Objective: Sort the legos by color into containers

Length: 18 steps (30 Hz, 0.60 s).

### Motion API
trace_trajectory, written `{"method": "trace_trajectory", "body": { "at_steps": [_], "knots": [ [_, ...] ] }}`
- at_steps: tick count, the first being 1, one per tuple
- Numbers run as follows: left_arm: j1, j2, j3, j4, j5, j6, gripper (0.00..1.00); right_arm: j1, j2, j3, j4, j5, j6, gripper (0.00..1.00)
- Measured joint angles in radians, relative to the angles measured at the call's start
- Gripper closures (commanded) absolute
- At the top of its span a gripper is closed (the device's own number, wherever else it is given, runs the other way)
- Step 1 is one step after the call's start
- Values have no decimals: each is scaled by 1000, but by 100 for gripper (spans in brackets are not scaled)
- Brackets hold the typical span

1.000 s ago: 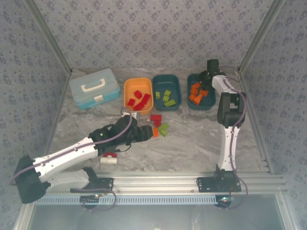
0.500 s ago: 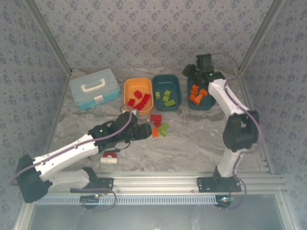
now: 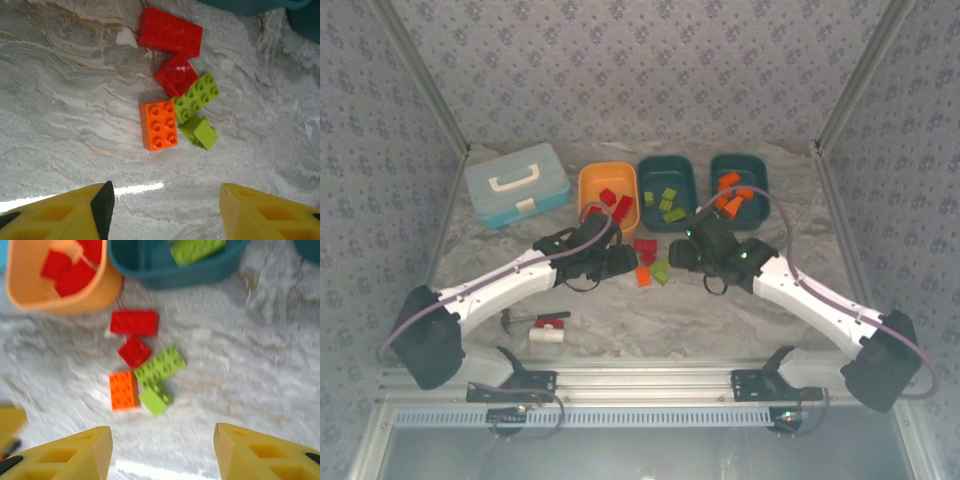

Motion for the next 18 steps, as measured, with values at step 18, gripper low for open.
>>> {"method": "trace_trajectory", "body": {
  "at_steps": [18],
  "knots": [
    [-3,473,394,-56,-16,267,36,72,-162,-190,-14,57,66,35]
  ]
}}
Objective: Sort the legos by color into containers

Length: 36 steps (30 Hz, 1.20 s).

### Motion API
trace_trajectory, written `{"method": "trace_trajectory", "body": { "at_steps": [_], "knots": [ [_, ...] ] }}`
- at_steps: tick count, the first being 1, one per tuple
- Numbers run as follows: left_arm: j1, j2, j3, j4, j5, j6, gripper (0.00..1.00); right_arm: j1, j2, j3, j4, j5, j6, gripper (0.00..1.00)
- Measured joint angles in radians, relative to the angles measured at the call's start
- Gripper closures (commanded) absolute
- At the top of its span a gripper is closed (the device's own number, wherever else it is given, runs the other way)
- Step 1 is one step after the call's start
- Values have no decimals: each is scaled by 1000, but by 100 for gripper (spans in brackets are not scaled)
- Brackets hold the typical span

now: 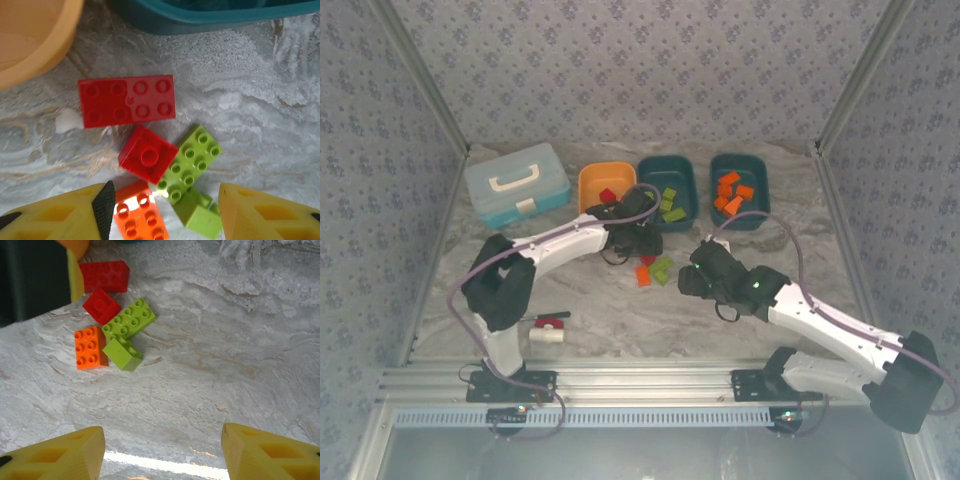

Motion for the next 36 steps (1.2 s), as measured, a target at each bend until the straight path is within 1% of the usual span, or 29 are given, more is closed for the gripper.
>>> {"method": "trace_trajectory", "body": {
  "at_steps": [1,4,9,14,17,22,24,32,36],
  "knots": [
    [0,21,16,-5,-1,3,33,0,-2,-10,0,0,2,36],
    [0,64,54,-37,-21,-8,31,0,-10,-28,0,0,9,36],
    [-5,98,99,-84,-46,-27,31,1,-44,-37,0,0,21,35],
    [-25,133,139,-106,-58,-19,35,1,-72,-37,0,1,23,35],
    [-32,166,154,-119,-66,-15,35,1,-74,-37,0,1,23,35],
    [-32,199,164,-150,-89,-18,31,1,-78,-43,0,0,23,35],
    [-32,202,168,-158,-100,-20,30,1,-80,-48,0,0,23,35],
    [-39,227,211,-179,-113,-7,39,1,-81,-54,1,0,23,34],
    [-39,247,228,-193,-119,0,39,1,-81,-58,7,0,23,34]
  ]
}}
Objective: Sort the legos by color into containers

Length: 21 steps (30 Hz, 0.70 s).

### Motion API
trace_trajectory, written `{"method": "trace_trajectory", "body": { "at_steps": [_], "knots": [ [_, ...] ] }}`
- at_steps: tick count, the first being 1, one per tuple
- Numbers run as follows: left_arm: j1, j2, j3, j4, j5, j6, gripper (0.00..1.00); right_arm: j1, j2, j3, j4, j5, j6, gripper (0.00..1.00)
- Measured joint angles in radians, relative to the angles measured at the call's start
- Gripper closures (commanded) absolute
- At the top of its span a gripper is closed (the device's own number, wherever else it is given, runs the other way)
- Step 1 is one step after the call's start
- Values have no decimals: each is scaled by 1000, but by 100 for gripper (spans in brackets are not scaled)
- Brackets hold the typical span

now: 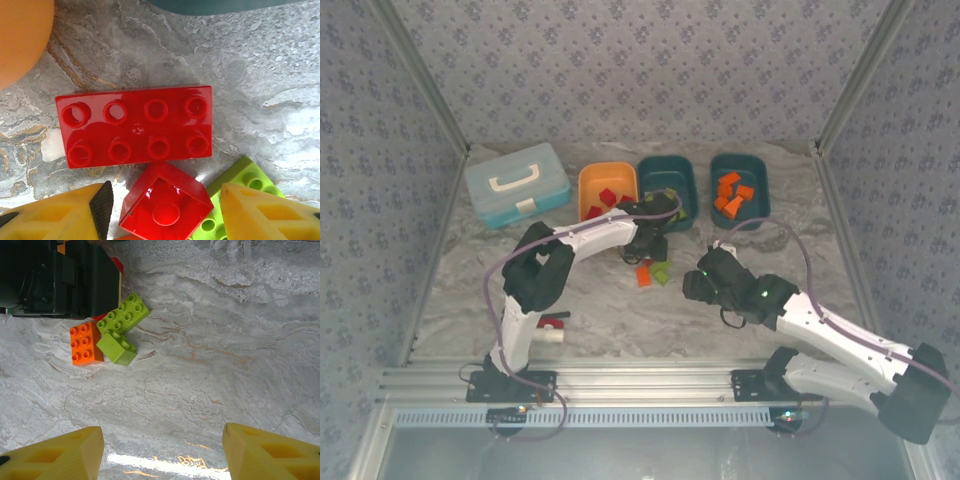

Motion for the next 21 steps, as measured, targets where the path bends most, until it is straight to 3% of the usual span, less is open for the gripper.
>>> {"method": "trace_trajectory", "body": {
  "at_steps": [8,17,21],
  "knots": [
    [-9,38,45,-23,-31,29,50,-2,0,-12,12,0,7,34],
    [-26,45,50,-40,-62,40,50,-3,3,-12,19,-1,8,34],
    [-30,45,50,-40,-70,49,59,-3,7,-12,23,-1,8,34]
  ]
}}
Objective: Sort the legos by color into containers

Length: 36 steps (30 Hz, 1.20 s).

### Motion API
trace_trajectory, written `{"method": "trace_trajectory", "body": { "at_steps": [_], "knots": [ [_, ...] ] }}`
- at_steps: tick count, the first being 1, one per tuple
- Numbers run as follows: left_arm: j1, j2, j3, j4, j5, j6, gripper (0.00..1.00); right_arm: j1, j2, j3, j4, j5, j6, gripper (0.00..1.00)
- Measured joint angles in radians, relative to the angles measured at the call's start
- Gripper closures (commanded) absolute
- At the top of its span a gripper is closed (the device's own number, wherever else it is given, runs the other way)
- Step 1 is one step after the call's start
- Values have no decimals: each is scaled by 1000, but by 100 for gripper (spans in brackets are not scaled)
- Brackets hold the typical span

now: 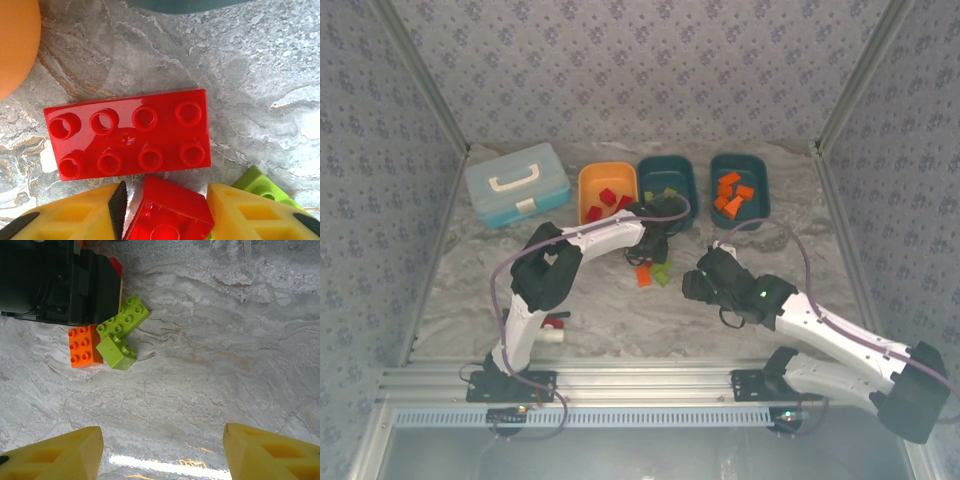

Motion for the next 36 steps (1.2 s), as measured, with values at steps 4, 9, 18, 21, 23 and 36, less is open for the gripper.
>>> {"method": "trace_trajectory", "body": {
  "at_steps": [4,9,18,21,23,36],
  "knots": [
    [0,0,0,1,-6,7,71,0,0,0,1,0,0,34],
    [0,-6,-2,0,-10,6,72,0,0,0,1,0,0,34],
    [-7,-167,-23,-26,-13,6,73,0,-6,0,1,0,0,34],
    [8,-249,-22,-28,-12,8,73,0,-6,0,2,0,0,34],
    [40,-281,-6,-39,-12,17,73,0,-5,0,8,0,0,34],
    [347,-64,262,-26,-5,144,73,0,34,0,72,-22,0,34]
  ]
}}
